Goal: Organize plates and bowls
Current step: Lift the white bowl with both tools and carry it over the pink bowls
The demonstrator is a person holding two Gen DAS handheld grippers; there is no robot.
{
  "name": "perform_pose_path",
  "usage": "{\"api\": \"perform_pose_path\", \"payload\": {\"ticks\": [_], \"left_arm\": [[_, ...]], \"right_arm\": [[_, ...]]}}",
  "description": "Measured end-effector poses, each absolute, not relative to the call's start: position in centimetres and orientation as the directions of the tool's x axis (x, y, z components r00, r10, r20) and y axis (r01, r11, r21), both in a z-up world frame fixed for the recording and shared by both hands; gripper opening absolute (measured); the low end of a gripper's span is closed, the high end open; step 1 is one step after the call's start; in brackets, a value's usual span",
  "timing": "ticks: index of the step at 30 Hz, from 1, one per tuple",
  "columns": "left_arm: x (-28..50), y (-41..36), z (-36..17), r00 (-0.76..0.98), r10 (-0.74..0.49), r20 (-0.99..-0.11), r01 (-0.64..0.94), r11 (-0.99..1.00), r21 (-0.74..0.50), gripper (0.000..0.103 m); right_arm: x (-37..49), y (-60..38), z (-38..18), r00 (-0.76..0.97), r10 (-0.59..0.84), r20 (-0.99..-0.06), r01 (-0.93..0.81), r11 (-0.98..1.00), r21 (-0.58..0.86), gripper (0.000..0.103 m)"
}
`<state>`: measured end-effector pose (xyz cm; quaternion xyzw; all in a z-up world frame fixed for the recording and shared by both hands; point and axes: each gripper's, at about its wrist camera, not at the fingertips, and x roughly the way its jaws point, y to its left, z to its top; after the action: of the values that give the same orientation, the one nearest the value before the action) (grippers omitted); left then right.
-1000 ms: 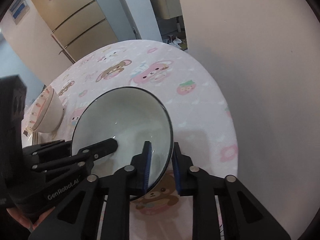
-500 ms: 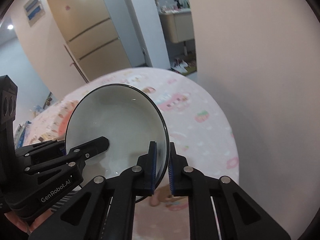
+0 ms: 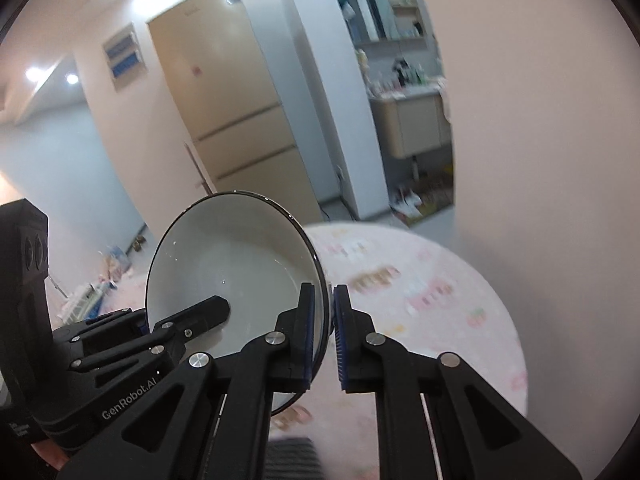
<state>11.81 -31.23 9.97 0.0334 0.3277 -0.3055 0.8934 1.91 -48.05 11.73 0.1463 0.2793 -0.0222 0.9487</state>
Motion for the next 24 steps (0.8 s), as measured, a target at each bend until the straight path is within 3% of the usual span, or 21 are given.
{"api": "perform_pose_path", "payload": {"ticks": [8,17,24], "left_arm": [[14.4,-26.3,11.4,0.62,-0.522,-0.586,0.507,0.836,-0.209,0.017],[17.6,-21.7,11.6,0.625,-0.53,-0.573,0.411,0.848,-0.336,0.015],[20.2,-21.0,9.9,0.579,-0.5,-0.644,0.387,0.864,-0.322,0.015]], "right_arm": [[4.8,-42.9,14.3,0.873,0.018,-0.487,0.102,0.97,0.22,0.009],[9.1,-40.2,15.9,0.856,0.133,-0.499,-0.003,0.968,0.252,0.009],[11.3,-38.9,14.0,0.835,0.146,-0.53,-0.001,0.964,0.265,0.009]]}}
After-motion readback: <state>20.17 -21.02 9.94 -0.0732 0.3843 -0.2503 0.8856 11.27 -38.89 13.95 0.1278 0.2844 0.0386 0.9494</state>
